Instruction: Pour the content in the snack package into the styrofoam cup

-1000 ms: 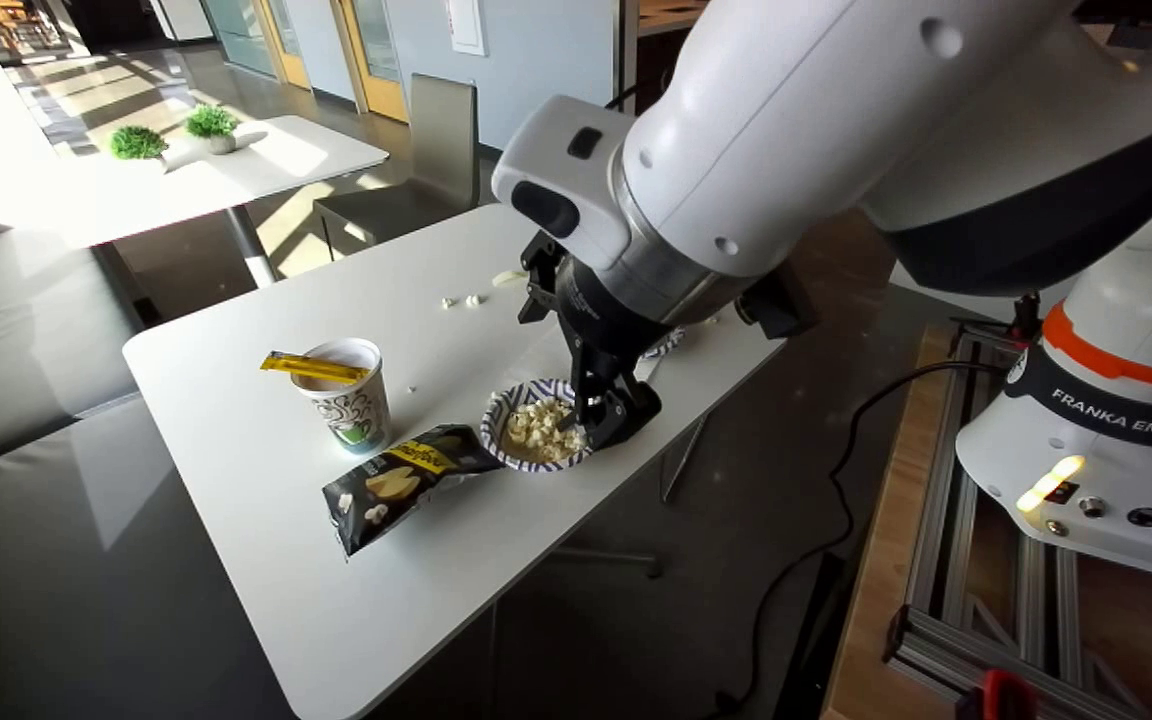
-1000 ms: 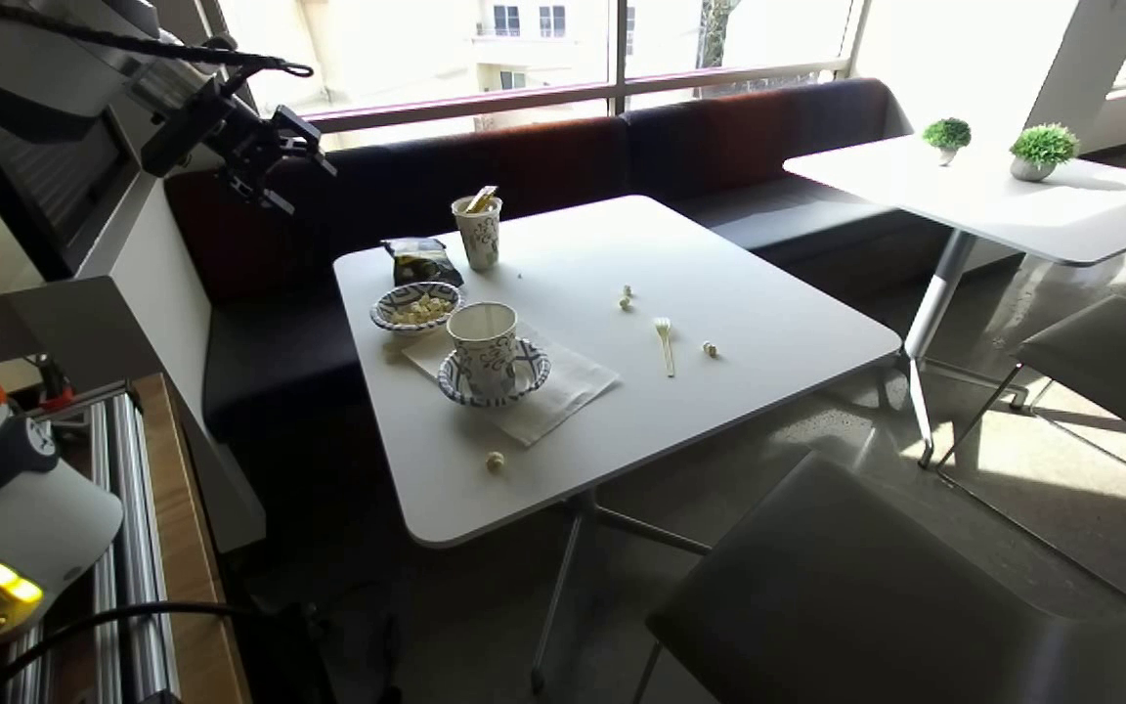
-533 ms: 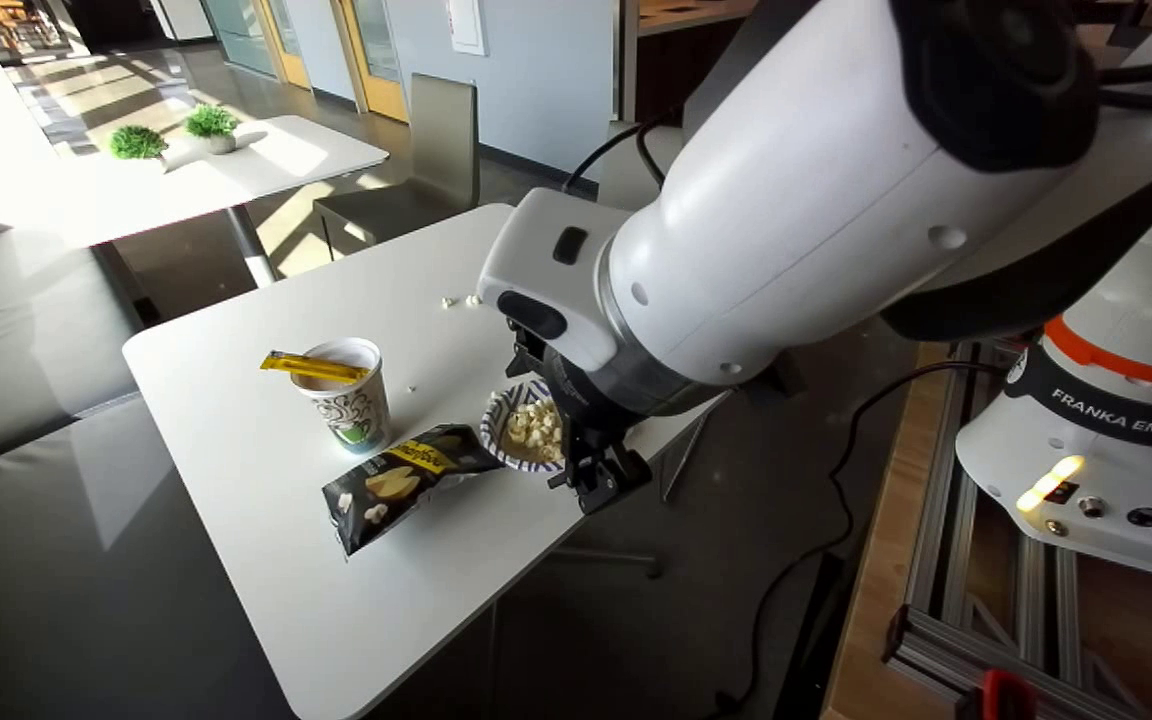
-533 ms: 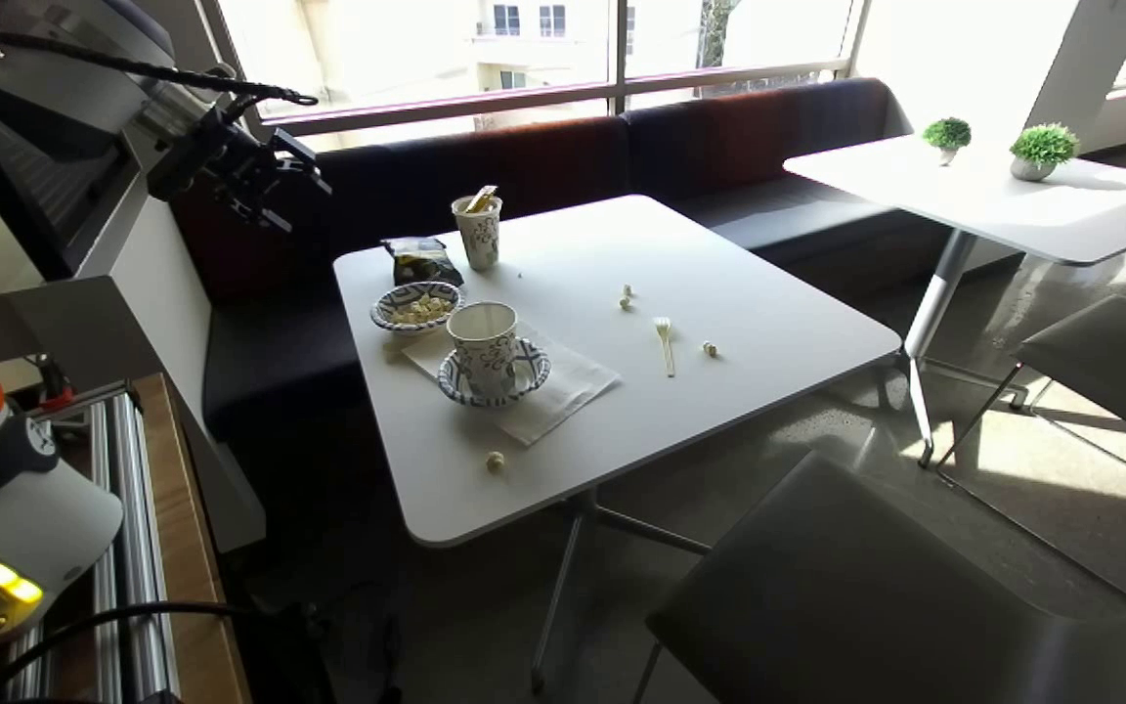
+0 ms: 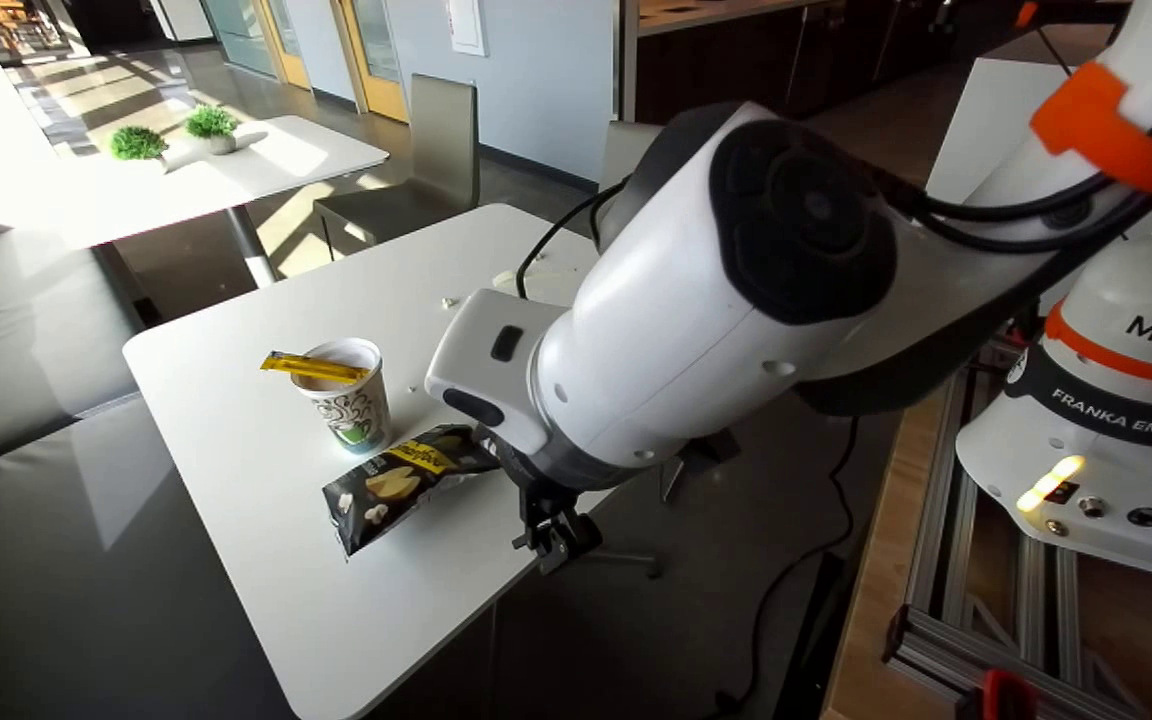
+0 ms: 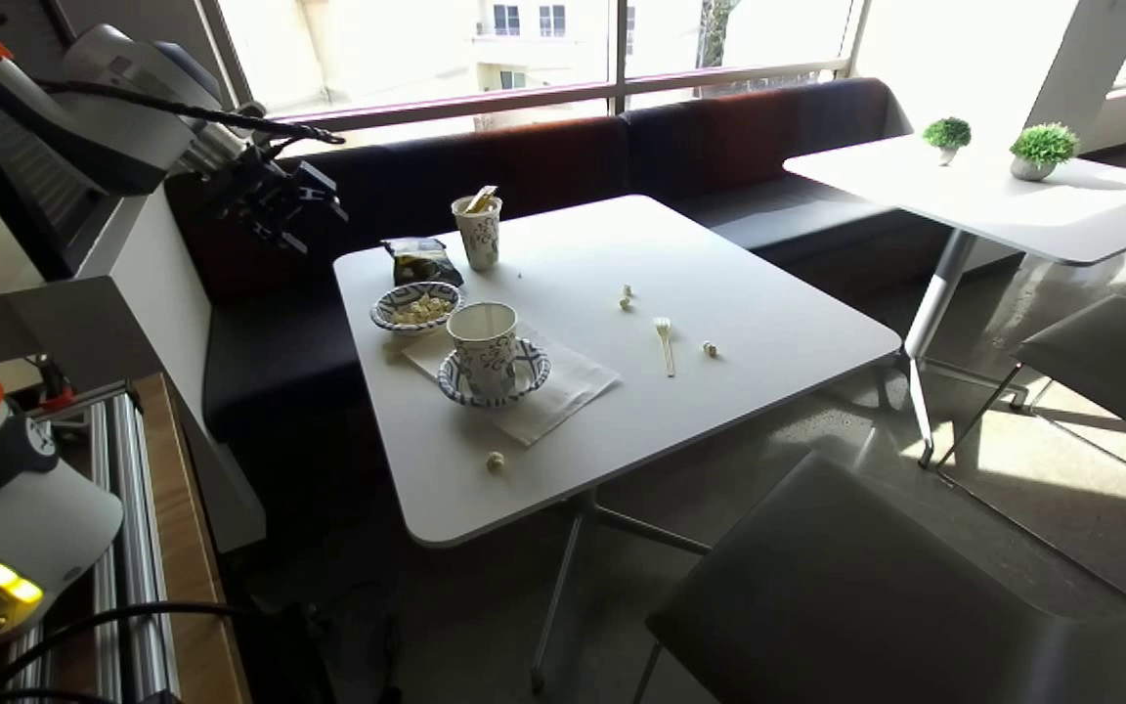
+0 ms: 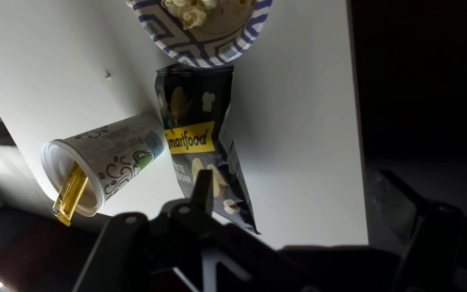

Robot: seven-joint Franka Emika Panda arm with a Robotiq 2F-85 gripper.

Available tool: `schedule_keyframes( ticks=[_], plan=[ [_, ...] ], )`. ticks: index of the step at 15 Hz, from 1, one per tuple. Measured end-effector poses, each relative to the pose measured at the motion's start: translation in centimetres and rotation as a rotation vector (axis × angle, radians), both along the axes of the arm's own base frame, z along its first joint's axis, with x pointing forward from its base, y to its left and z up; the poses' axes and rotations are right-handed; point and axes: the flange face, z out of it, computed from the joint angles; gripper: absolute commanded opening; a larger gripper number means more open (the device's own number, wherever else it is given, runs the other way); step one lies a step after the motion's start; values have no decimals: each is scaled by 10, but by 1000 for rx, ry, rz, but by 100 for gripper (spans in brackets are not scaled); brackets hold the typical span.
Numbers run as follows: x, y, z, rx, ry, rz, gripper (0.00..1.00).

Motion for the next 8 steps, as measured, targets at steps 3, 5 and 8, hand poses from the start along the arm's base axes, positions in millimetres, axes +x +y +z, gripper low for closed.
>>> schedule_keyframes(
  ticks=[3,5,8],
  plan=[
    [25,13,-35,-5,-12,6,100],
    [44,24,-50,-13,-44,1,100],
    [70,40,-59,-37,-98,2,100]
  ],
)
